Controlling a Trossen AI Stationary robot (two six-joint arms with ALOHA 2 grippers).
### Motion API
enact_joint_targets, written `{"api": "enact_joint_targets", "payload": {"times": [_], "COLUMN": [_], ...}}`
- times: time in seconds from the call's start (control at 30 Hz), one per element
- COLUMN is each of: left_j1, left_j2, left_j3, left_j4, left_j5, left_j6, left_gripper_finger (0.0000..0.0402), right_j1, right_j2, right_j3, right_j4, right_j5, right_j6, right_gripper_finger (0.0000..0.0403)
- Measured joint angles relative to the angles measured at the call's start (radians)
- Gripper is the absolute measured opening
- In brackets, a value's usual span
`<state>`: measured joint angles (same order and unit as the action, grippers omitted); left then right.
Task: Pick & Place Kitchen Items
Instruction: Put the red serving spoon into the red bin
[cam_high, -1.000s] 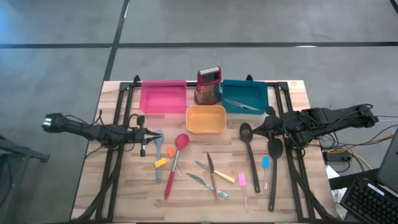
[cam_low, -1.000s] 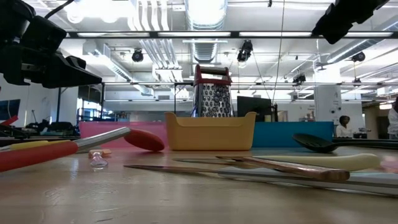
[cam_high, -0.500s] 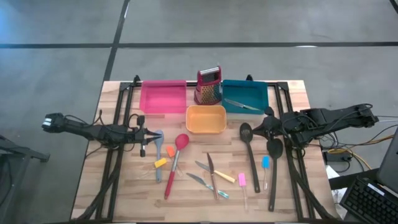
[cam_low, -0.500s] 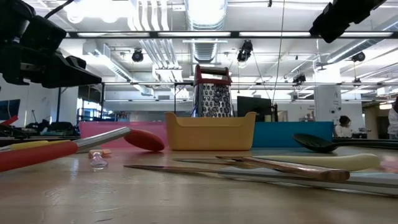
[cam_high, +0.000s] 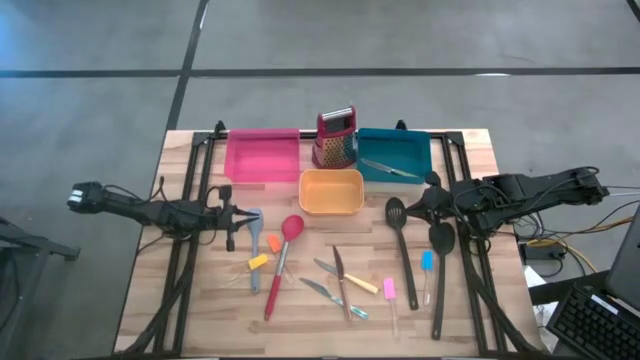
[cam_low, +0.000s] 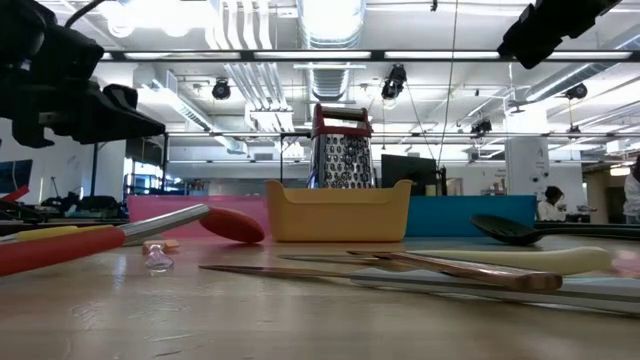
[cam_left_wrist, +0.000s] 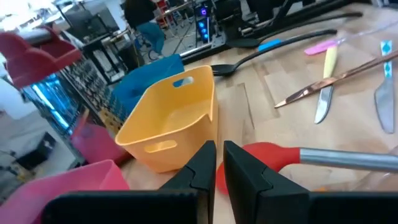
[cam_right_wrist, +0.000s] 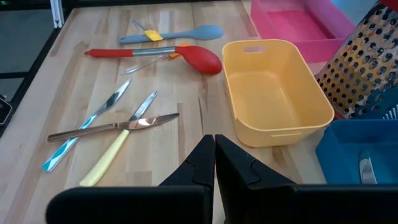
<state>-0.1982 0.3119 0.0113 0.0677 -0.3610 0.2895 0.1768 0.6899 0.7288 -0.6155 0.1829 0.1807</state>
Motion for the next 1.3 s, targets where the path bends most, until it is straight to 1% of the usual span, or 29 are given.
{"api": "enact_joint_targets", "payload": {"times": [0.07, 0.2, 0.4, 0.53, 0.57, 0.6, 0.67, 0.7, 0.73, 0.8, 0.87, 0.97, 1.07, 1.13, 1.2, 1.23, 1.3], "left_j1": [0.0, 0.0, 0.0, -0.001, -0.002, -0.002, -0.003, -0.004, -0.005, -0.014, -0.026, -0.051, -0.093, -0.134, -0.185, -0.21, -0.26], "left_j2": [0.0, 0.0, 0.0, 0.0, 0.001, 0.005, 0.017, 0.026, 0.038, 0.068, 0.107, 0.183, 0.263, 0.318, 0.376, 0.402, 0.46], "left_j3": [0.0, 0.0, 0.0, 0.0, 0.004, 0.012, 0.03, 0.037, 0.044, 0.057, 0.072, 0.096, 0.138, 0.176, 0.223, 0.253, 0.337], "left_j4": [0.003, 0.089, 0.247, 0.338, 0.343, 0.342, 0.343, 0.343, 0.343, 0.339, 0.315, 0.297, 0.297, 0.296, 0.262, 0.23, 0.149], "left_j5": [0.0, 0.0, 0.041, 0.064, 0.108, 0.18, 0.356, 0.42, 0.453, 0.453, 0.44, 0.415, 0.414, 0.413, 0.408, 0.393, 0.327], "left_j6": [-0.041, -0.065, -0.336, -0.365, -0.388, -0.396, -0.399, -0.412, -0.437, -0.496, -0.523, -0.547, -0.555, -0.517, -0.431, -0.382, -0.282], "left_gripper_finger": [0.0035, 0.0035, 0.0035, 0.0035, 0.0035, 0.0035, 0.0035, 0.0035, 0.0037, 0.0044, 0.0056, 0.0077, 0.0099, 0.011, 0.0116, 0.0117, 0.0116], "right_j1": [0.0, 0.0, 0.0, 0.0, 0.0, 0.0, 0.0, 0.0, 0.0, 0.0, 0.0, 0.0, 0.0, 0.0, 0.0, 0.0, 0.0], "right_j2": [0.0, 0.0, 0.0, 0.0, 0.0, 0.0, 0.0, 0.0, 0.0, 0.0, 0.0, 0.0, 0.0, 0.0, 0.0, 0.0, 0.0], "right_j3": [0.0, 0.0, 0.0, 0.0, 0.0, 0.0, 0.0, 0.0, 0.0, 0.0, 0.0, 0.0, 0.0, 0.0, 0.0, 0.0, 0.0], "right_j4": [0.0, 0.0, 0.0, 0.0, 0.0, 0.0, 0.0, 0.0, 0.0, 0.0, 0.0, 0.0, 0.0, 0.0, 0.0, 0.0, 0.0], "right_j5": [0.0, 0.0, 0.0, 0.0, 0.0, 0.0, 0.0, 0.0, 0.0, 0.0, 0.0, 0.0, 0.0, 0.0, 0.0, 0.0, 0.0], "right_j6": [0.0, 0.0, -0.004, -0.005, -0.005, -0.005, -0.005, -0.005, -0.006, -0.007, -0.007, -0.007, -0.008, -0.007, -0.006, -0.007, -0.007], "right_gripper_finger": [0.0008, 0.0008, 0.0009, 0.0009, 0.0009, 0.0008, 0.0009, 0.0009, 0.0009, 0.0009, 0.0009, 0.0009, 0.0009, 0.0008, 0.0009, 0.0009, 0.0009]}}
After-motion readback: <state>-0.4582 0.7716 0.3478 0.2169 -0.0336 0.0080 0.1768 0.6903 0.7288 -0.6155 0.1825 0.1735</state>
